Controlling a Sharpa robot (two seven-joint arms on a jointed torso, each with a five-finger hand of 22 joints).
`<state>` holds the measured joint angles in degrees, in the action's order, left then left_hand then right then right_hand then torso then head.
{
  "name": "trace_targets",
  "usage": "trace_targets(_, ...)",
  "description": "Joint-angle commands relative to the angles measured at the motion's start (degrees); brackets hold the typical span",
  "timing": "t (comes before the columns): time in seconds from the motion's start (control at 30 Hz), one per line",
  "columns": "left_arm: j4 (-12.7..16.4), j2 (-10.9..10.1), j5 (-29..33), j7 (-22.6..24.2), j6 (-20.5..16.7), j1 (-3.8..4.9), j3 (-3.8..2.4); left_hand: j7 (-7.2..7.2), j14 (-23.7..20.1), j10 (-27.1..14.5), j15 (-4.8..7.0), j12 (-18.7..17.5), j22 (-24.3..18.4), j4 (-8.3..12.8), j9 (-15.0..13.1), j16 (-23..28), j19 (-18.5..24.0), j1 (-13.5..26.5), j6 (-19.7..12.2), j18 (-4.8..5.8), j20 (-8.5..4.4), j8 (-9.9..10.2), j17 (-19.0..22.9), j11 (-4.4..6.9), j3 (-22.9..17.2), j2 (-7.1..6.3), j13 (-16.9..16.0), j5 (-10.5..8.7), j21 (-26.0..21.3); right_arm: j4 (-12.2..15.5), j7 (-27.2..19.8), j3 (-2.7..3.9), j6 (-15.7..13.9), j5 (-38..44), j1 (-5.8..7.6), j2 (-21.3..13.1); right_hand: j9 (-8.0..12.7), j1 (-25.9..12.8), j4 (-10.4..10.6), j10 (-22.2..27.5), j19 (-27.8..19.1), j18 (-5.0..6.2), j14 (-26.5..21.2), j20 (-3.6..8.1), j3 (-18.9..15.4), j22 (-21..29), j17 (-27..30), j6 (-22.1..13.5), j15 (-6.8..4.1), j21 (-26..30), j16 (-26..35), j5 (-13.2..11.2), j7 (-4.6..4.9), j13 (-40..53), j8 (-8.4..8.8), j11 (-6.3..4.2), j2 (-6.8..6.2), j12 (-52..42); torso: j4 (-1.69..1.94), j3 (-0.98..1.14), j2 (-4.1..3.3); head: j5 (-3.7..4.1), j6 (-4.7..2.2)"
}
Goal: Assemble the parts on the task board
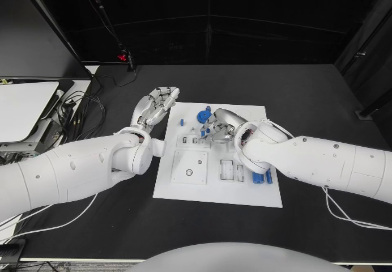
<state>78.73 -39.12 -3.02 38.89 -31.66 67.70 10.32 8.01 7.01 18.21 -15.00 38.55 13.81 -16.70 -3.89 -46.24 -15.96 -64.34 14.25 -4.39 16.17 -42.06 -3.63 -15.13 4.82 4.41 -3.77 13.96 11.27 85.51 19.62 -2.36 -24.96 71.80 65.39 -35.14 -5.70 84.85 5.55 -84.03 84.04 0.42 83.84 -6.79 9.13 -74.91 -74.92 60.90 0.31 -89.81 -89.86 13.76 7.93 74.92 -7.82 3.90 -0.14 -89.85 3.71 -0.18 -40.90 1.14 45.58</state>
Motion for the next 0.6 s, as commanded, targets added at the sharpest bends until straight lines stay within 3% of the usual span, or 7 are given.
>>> trace_targets(0.03,0.1,0.1,-0.4,14.5,-0.1,0.13,-0.06,9.04,0.2,0.4,-0.21,0.2,0.1,0.0,0.1,-0.2,-0.2,-0.4,0.3,-0.90,0.39,-0.3,-0.1,-0.01,0.3,0.06,0.0,0.18,0.4,-0.2,1.5,0.03,-1.2,2.3,-0.18,0.3,0.0,-0.2,0.2,-6.0,6.0,-0.42,6.2,0.01,0.1,-15.1,-15.1,2.2,0.10,-0.2,-0.1,0.3,-0.45,15.1,-0.03,-0.12,0.35,-0.1,-0.02,0.02,-0.01,-0.10,0.07)
trace_targets(0.6,0.1,0.0,-0.4,14.5,0.0,0.13,-0.06,9.03,0.3,0.4,-0.21,0.3,0.0,0.0,0.1,-0.3,-0.2,-0.4,0.4,-0.91,0.40,-0.3,-0.1,-0.01,0.4,0.07,0.0,0.19,0.4,-1.7,1.7,0.03,-0.7,2.9,-0.75,2.2,0.2,-0.6,0.3,-6.0,6.0,-0.42,6.2,0.02,0.0,-15.1,-15.1,2.1,0.09,-0.2,-0.1,0.3,-0.39,15.1,0.29,-0.09,0.21,-0.1,-0.04,0.02,-0.02,-0.29,0.49)
